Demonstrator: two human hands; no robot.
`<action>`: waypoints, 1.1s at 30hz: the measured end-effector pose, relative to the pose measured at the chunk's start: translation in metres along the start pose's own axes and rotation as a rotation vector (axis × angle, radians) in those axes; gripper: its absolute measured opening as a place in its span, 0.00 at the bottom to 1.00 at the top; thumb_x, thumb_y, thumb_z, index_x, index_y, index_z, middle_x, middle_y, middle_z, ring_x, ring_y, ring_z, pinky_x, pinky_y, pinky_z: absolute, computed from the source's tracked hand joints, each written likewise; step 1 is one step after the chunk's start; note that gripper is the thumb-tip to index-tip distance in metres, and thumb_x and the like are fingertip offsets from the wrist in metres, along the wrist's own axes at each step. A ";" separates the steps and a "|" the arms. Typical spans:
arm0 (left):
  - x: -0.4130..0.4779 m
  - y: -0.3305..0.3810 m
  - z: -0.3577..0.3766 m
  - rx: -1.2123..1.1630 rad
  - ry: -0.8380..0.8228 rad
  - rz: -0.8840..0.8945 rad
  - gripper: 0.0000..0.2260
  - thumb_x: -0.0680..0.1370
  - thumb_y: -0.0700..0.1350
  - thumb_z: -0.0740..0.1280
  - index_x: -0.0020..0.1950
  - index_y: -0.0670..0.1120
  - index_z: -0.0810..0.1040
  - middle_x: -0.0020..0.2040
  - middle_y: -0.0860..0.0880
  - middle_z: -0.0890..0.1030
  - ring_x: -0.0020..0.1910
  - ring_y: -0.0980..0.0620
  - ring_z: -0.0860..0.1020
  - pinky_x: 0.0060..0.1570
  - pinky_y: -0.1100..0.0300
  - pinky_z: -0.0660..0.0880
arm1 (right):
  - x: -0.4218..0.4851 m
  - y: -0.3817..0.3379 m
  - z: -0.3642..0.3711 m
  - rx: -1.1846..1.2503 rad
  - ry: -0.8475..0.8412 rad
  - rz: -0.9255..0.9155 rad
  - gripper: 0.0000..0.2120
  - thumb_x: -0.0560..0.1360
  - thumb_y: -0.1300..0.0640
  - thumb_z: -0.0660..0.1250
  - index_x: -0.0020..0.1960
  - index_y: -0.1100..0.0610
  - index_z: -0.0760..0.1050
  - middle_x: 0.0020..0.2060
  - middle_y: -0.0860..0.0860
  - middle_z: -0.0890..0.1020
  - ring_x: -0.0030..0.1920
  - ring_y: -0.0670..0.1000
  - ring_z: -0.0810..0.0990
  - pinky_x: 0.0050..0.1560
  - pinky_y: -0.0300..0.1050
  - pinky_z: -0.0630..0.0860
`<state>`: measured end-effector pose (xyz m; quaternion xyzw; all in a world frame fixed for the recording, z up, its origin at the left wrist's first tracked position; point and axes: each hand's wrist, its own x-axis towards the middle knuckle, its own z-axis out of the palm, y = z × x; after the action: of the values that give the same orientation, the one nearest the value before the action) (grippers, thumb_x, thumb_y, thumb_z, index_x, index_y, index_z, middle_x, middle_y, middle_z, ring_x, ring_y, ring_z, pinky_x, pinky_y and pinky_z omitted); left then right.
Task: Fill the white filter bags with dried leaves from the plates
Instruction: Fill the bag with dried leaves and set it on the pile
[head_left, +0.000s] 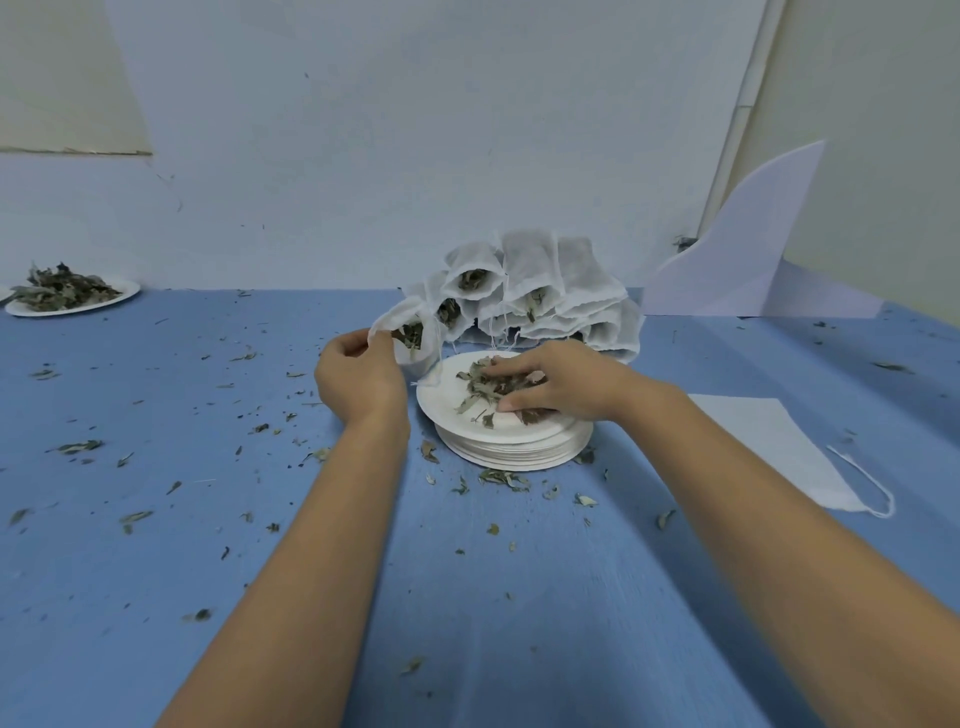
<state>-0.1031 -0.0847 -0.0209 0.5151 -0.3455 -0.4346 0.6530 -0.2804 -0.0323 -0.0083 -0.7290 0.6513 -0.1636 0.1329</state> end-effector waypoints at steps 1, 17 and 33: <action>0.000 0.000 0.000 0.003 -0.003 0.002 0.05 0.76 0.41 0.68 0.51 0.43 0.77 0.50 0.46 0.81 0.44 0.52 0.77 0.42 0.62 0.73 | 0.000 -0.002 0.001 -0.006 0.040 -0.008 0.22 0.73 0.46 0.70 0.66 0.43 0.74 0.66 0.46 0.75 0.64 0.47 0.72 0.54 0.37 0.65; -0.008 0.004 0.004 0.026 -0.079 0.046 0.03 0.76 0.42 0.68 0.48 0.45 0.78 0.48 0.48 0.81 0.45 0.51 0.78 0.47 0.60 0.75 | 0.001 -0.021 0.011 -0.107 0.231 0.047 0.13 0.73 0.54 0.71 0.57 0.51 0.81 0.50 0.49 0.83 0.52 0.49 0.78 0.50 0.42 0.74; -0.004 0.005 0.002 -0.001 -0.072 0.003 0.02 0.76 0.42 0.68 0.47 0.46 0.77 0.49 0.47 0.81 0.47 0.50 0.79 0.51 0.57 0.77 | 0.009 -0.039 0.020 -0.123 0.572 0.228 0.13 0.77 0.50 0.62 0.43 0.59 0.77 0.45 0.54 0.81 0.46 0.55 0.79 0.38 0.46 0.71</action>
<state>-0.1056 -0.0814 -0.0160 0.4983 -0.3694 -0.4519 0.6411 -0.2356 -0.0369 -0.0101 -0.5822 0.7484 -0.3066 -0.0826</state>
